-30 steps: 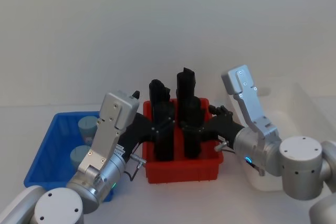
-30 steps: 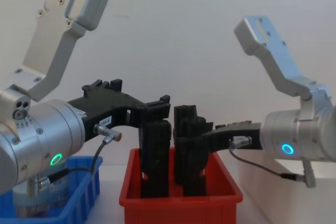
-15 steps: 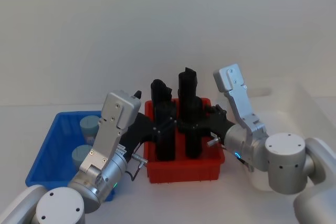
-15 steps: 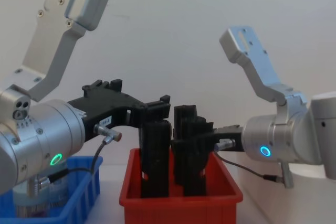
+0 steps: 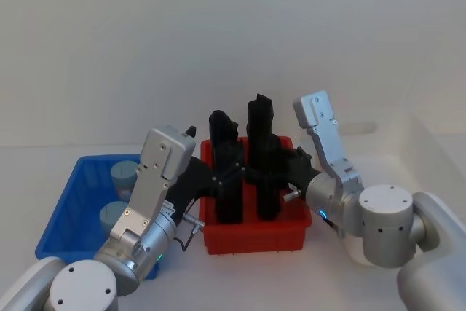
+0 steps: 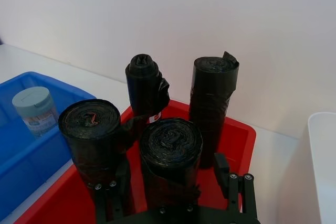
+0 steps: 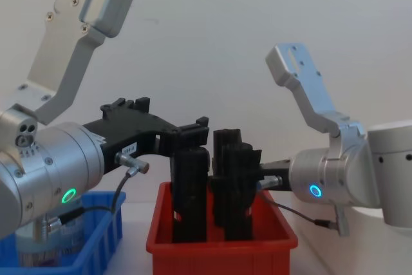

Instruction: Pick the cotton swabs from the blue box and place them into the white box.

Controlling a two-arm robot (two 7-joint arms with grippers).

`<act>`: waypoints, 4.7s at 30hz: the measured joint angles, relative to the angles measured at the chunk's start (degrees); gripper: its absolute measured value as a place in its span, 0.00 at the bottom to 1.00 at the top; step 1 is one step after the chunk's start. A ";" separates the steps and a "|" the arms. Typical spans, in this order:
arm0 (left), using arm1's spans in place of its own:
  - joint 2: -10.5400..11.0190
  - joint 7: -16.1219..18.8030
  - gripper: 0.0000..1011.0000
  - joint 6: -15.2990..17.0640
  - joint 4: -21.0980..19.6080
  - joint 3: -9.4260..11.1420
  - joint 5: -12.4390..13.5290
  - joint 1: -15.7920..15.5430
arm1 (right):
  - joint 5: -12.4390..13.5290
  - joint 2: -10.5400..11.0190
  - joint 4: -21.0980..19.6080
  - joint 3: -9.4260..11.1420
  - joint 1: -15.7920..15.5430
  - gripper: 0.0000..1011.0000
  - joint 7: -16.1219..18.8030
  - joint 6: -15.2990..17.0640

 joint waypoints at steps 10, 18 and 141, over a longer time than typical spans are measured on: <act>0.00 0.00 0.99 0.00 0.00 0.00 0.00 0.00 | 0.56 -0.80 2.59 -0.28 0.92 0.99 -0.69 -1.57; 0.00 0.00 0.99 0.00 0.00 0.00 0.00 0.00 | 0.66 -1.20 3.77 -0.44 1.32 0.97 -1.36 -2.62; 1.99 2.50 0.99 3.88 -4.17 -1.43 0.77 0.91 | -2.27 4.54 -11.07 7.29 -3.52 0.99 -16.05 -7.29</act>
